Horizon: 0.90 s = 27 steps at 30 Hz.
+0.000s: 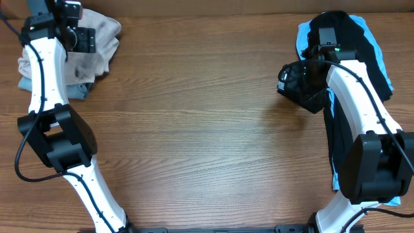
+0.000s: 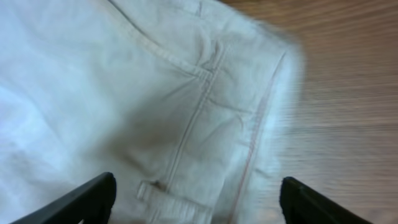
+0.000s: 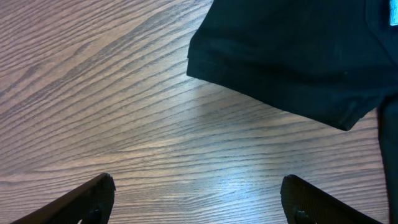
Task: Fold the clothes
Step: 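Carry the shorts to the top-left and place them on the jeans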
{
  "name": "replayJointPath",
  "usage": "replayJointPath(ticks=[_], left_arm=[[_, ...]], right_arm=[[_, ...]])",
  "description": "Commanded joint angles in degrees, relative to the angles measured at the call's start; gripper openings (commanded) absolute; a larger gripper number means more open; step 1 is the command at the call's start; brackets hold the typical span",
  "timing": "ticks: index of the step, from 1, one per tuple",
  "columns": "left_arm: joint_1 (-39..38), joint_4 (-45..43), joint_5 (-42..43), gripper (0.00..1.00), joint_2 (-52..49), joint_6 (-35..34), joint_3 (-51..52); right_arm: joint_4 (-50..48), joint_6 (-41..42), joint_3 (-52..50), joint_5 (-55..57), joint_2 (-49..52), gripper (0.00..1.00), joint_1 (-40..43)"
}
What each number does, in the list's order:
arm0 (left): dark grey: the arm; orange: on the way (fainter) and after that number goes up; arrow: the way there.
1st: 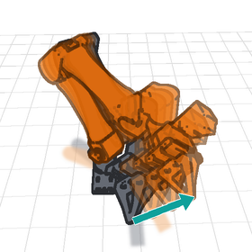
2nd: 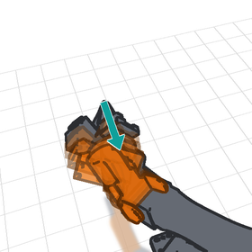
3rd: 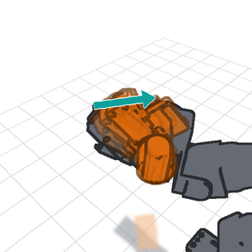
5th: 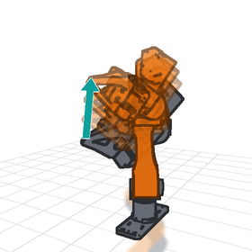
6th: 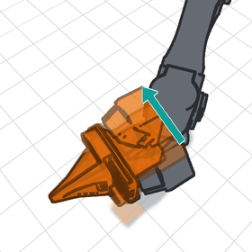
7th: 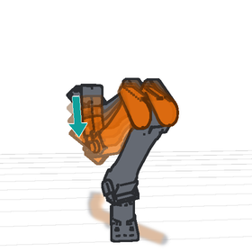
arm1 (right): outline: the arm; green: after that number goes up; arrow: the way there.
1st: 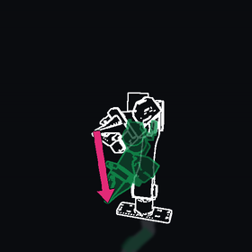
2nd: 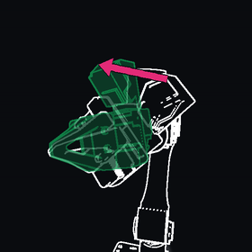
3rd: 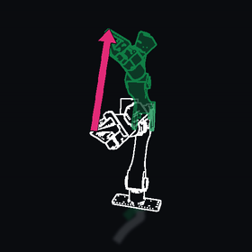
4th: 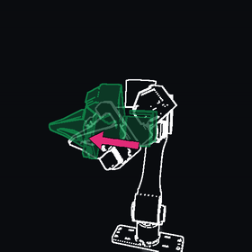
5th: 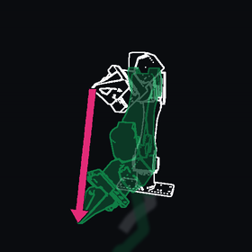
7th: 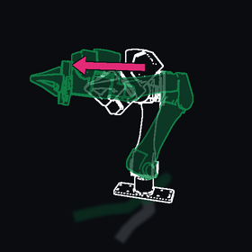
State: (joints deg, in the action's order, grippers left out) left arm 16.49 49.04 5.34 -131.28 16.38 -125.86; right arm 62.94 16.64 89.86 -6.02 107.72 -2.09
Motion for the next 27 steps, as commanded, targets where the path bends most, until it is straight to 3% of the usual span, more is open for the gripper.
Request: replayJointPath(ticks=[1, 5, 9, 13, 19, 27], left_arm=[[0.26, 4.44, 3.69, 0.89, 2.32, -3.23, -7.85], [1.27, 10.03, 3.69, 0.9, 2.69, -4.92, -16.74], [2.56, 8.9, 3.06, 0.92, 2.54, -4.13, -18.43], [3.17, 2.75, 2.49, 0.95, 0.68, 1.95, -13.97], [4.72, -12.52, -1.68, 1.0, -4.09, 2.51, -5.29], [7.52, -12.37, -3.28, 1.0, -14.78, -0.15, -3.78]], right_arm=[[-0.28, -0.15, -0.24, -0.24, -1.2, 0.89, -0.2], [-0.28, -0.15, -0.24, -0.26, -1.2, 0.89, -0.2], [-0.48, -0.17, -0.24, -0.24, -1.2, 0.89, -0.2], [-0.74, -0.2, -0.24, -0.24, -1.2, 0.89, -0.2], [-0.61, -0.24, -0.24, -0.24, -1.2, 0.89, -0.2], [-0.66, -0.46, -0.24, -0.24, -1.2, 0.9, -0.2]])
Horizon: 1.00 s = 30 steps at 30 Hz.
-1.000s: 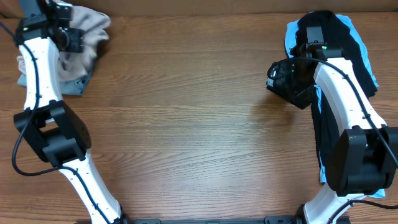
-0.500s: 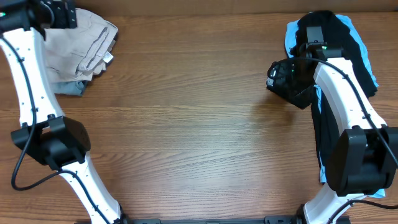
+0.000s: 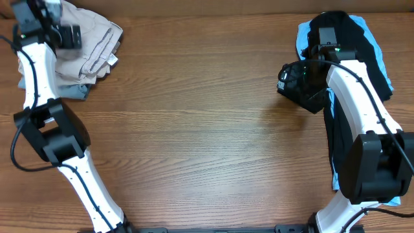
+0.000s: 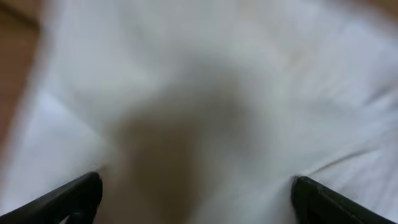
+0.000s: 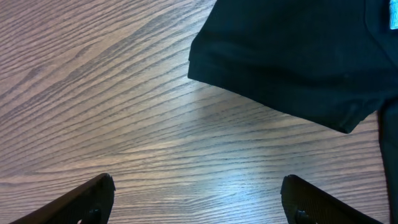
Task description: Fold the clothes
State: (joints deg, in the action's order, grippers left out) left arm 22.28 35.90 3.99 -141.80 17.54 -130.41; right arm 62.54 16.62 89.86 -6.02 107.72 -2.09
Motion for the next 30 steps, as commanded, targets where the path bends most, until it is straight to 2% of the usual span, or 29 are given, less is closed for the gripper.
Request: replayJointPath(ticks=[1, 3, 5, 10, 18, 24, 30], left_arm=[[2.01, 1.18, -1.95, 1.0, -5.25, -2.38, 0.76], [2.4, 1.73, -0.96, 1.0, -6.51, -4.24, 0.76], [2.45, 1.99, 1.38, 1.0, -6.38, -4.33, 0.59], [2.36, 6.93, 3.1, 1.0, -1.66, -6.62, -3.3], [1.88, 19.65, 3.1, 1.0, 14.32, -7.54, -10.4], [1.6, 22.25, 3.1, 1.0, 25.9, -7.5, -10.43], [1.6, 22.36, 3.1, 1.0, 28.35, -7.5, -10.43]], right_arm=[[-0.26, -0.59, -0.24, -0.24, -1.2, 0.9, -0.2], [-0.28, -0.87, -0.22, -0.02, -1.2, 0.91, -0.2], [-0.57, -2.29, 0.07, 0.17, -1.2, 1.0, -0.2], [4.79, -3.23, 7.76, 6.86, -1.22, 1.0, -0.2], [20.65, -6.71, 38.4, 10.47, -1.22, 1.0, -0.2], [34.51, -6.64, 66.82, 10.47, -1.29, 1.0, -0.2], [34.45, -6.64, 76.08, 10.47, -1.79, 1.0, -0.13]])
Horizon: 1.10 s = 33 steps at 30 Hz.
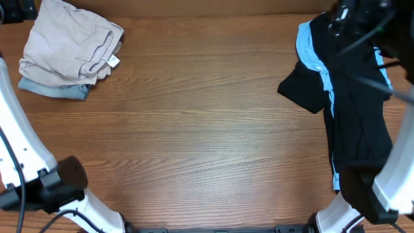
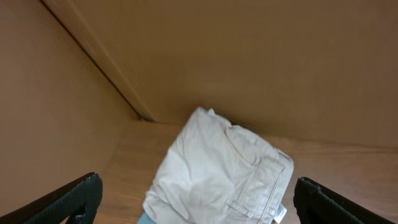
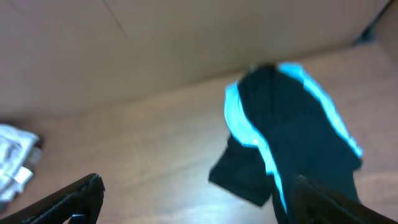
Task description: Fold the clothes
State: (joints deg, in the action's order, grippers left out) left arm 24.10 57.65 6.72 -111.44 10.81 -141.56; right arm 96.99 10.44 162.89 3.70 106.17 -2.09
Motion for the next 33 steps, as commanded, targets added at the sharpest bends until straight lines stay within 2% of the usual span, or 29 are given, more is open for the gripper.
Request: replayJointPath(ticks=[1, 14, 17, 19, 20, 25, 33], left_arm=[[-0.22, 0.66, 0.37, 1.0, -2.05, -0.76, 0.72], [-0.22, 2.34, 0.37, 1.0, -2.45, -0.76, 0.72], [-0.22, 2.34, 0.37, 1.0, -2.45, -0.76, 0.72], [-0.22, 2.34, 0.37, 1.0, -2.45, -0.76, 0.74], [-0.22, 2.36, 0.37, 1.0, -2.45, -0.76, 0.74], [-0.22, 2.34, 0.35, 1.0, -2.45, -0.76, 0.74], [-0.22, 2.36, 0.37, 1.0, -2.45, -0.76, 0.72]], right_arm=[[0.02, -0.44, 3.1, 0.72, -0.42, 1.0, -0.13], [0.0, -1.36, 2.43, 1.66, -0.2, 1.0, -0.13], [-3.58, -1.9, -1.68, 3.85, -2.08, 1.0, -0.15], [-10.43, -3.1, -10.05, 4.44, -5.62, 1.0, -0.2], [-18.71, -3.48, -20.48, 4.24, -10.16, 1.0, -0.2], [-45.55, -3.45, -55.3, 2.16, -27.19, 1.0, -0.2], [-71.3, -3.41, -100.54, 1.14, -54.82, 1.0, -0.09]])
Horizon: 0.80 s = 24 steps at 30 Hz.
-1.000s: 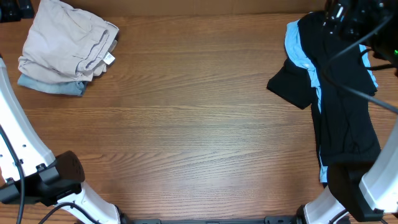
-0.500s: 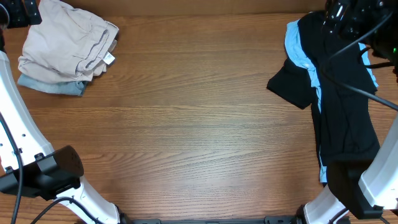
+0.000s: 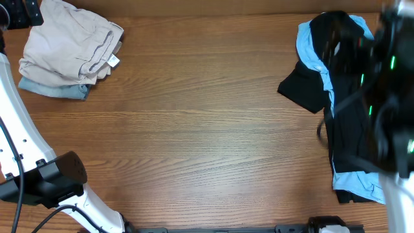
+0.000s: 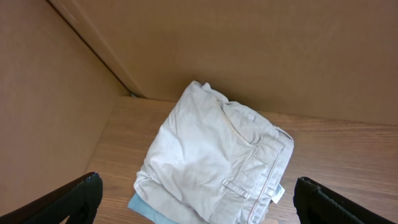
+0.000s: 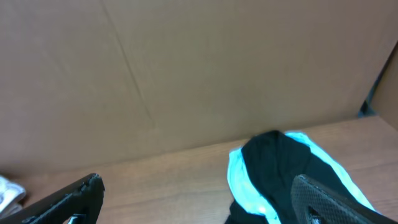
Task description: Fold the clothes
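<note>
Folded beige pants [image 3: 71,42] lie at the table's back left on a light blue garment [image 3: 55,89]. A black and cyan garment [image 3: 343,97] is spread unfolded along the right side. My left gripper [image 4: 198,202] hangs high above the beige pants [image 4: 217,155], open and holding nothing. My right gripper [image 5: 198,202] is also raised and open, and looks down on the top of the black and cyan garment [image 5: 280,162]. In the overhead view the right arm [image 3: 388,97] is a blur over that garment.
The wooden table [image 3: 194,129] is backed by brown cardboard walls [image 5: 186,74], with a corner of them behind the pants [image 4: 93,56]. A white label [image 3: 114,61] sticks out of the pants' waistband.
The right arm has moved and now blurs over the right side of the table, its camera aimed more at the back wall. The left gripper has shifted slightly above the pants. Both stay open.
The left gripper was low over the beige pants and the right gripper low beside the black garment's sleeve, both open. The left then shifted over the pile. After that both arms stood high above the table, empty, where they remain.
</note>
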{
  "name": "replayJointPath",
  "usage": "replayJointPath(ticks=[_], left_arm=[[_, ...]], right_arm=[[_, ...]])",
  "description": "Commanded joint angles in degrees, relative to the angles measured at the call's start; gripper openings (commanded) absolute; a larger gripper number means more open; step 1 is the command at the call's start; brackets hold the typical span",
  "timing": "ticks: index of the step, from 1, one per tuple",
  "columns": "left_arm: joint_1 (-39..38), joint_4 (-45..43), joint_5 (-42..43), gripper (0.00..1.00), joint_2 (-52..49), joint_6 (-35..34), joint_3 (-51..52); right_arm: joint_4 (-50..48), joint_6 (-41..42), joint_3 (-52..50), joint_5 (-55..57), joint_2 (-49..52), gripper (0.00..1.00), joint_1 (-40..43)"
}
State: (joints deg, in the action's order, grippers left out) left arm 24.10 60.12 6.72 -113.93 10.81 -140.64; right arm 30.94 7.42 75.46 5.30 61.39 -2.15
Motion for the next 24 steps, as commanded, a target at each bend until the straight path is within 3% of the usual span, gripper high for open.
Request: replayJointPath(ticks=[1, 9, 12, 19, 24], left_arm=[[-0.22, -0.11, 0.37, 1.0, 0.04, -0.76, -0.17], [-0.22, -0.11, 0.37, 1.0, 0.04, -0.76, -0.2], [-0.22, -0.11, 0.37, 1.0, 0.04, -0.76, -0.17], [-0.22, -0.11, 0.37, 1.0, 0.04, -0.76, -0.17], [-0.22, -0.11, 0.37, 1.0, 0.04, -0.76, -0.17]], right_arm=[[-7.39, -0.39, -17.55, -0.46, -13.14, 1.0, 0.0], [-31.74, 0.07, -58.95, -2.03, -43.06, 1.0, 0.02], [-36.13, 1.75, -67.6, -3.5, -49.51, 1.0, 0.02], [-34.93, 6.32, -75.1, -3.5, -57.64, 1.0, 0.02], [-27.47, 6.32, -74.99, -3.72, -61.26, 1.0, 0.02]])
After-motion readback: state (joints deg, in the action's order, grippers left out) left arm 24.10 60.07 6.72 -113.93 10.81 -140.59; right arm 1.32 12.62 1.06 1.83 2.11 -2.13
